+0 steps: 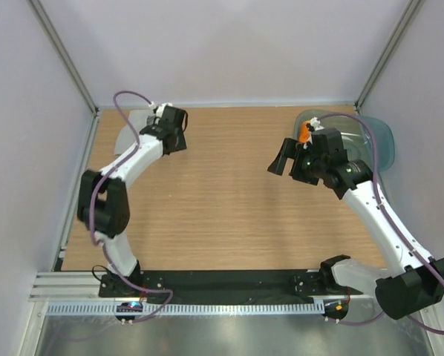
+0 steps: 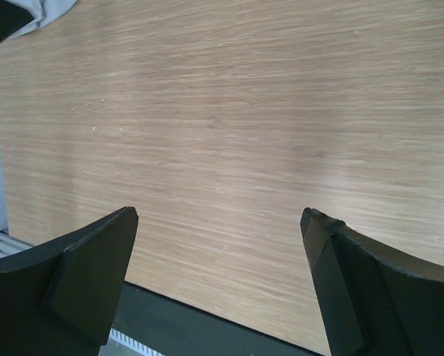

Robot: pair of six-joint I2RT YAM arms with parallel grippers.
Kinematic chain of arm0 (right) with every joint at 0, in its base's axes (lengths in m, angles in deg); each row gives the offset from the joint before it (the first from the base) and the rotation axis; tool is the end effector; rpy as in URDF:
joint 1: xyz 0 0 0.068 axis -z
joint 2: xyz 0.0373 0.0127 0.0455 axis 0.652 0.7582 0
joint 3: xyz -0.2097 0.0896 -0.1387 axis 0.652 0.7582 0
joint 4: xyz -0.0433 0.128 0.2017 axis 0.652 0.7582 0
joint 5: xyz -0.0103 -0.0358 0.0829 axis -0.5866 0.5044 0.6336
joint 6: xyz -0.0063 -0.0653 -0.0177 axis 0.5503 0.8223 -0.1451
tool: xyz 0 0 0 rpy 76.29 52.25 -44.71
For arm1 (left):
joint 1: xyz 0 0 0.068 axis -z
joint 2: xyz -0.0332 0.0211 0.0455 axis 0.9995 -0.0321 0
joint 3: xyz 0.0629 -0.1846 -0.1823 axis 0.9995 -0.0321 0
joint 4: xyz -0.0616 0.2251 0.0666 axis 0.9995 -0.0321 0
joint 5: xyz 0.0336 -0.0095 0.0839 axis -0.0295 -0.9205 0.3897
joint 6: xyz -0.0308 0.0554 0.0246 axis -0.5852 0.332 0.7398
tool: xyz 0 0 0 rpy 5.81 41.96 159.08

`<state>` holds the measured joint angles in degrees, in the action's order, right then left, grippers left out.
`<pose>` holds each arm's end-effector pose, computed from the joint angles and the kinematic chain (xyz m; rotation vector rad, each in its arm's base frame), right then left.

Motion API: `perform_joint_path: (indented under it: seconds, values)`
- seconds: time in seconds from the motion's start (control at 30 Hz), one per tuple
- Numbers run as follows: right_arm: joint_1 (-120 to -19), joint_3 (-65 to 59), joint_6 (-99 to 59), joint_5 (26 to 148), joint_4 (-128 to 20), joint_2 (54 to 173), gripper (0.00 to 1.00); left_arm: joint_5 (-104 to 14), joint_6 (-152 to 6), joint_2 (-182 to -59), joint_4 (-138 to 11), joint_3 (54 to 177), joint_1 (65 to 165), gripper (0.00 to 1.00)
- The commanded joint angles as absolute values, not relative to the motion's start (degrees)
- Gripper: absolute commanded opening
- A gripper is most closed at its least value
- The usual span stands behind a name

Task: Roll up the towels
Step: Move the towel to the center of the board

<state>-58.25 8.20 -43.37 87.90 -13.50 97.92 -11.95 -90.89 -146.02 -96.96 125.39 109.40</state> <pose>0.2204 0.0786 0.3182 0.1795 2.3611 0.5915 0.3626 -0.1165 0.2550 -0.3590 2.3233 0.0983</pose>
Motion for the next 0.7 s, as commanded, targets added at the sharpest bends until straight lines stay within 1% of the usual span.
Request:
perform_joint_path:
  seconds: [0.0,0.03,0.07,0.13,0.17,0.2,0.33,0.4,0.5,0.57,0.67]
  values:
    - [-59.41,7.89,-44.42,87.8,-14.88,92.22,0.99,-11.58,-85.56,-155.42,-97.63,134.41,105.84,0.58]
    - [-59.41,8.15,-44.25,87.89,-14.45,91.69,0.99,-12.81,-85.46,-160.4,-98.42,136.87,103.91,0.58]
    - [-59.59,8.24,-44.16,88.06,-14.01,90.99,0.99,-16.56,-85.37,-162.37,-99.48,140.2,102.85,0.57]
    - [-59.5,8.59,-43.81,88.68,-13.56,90.54,0.99,-22.81,-85.98,-166.49,-98.61,142.07,99.7,0.57]
    - [-59.59,9.11,-43.55,89.38,-13.74,90.46,0.99,-27.97,-86.33,-167.65,-98.43,143.47,98.54,0.55]
    - [-59.67,9.55,-43.54,90.69,-14.0,90.37,0.99,-29.42,-86.69,-168.53,-97.82,144.0,97.75,0.55]
    - [-59.68,11.4,-43.37,91.84,-14.7,90.98,0.99,-32.41,-85.64,-172.4,-97.46,147.25,95.99,0.55]
    - [-59.67,12.37,-43.46,92.28,-15.14,91.24,0.99,-35.83,-85.2,-174.24,-97.55,148.83,95.46,0.55]
    - [-59.76,12.46,-43.2,92.37,-15.5,91.68,0.99,-36.28,-85.02,-175.83,-97.47,149.81,95.19,0.56]
    - [-59.76,12.2,-42.84,92.29,-15.15,92.39,0.99,-38.3,-84.93,-176.45,-97.47,150.51,95.28,0.57]
    - [-59.68,12.28,-42.67,92.02,-15.14,93.09,0.99,-38.22,-84.93,-177.76,-97.9,151.39,95.28,0.6]
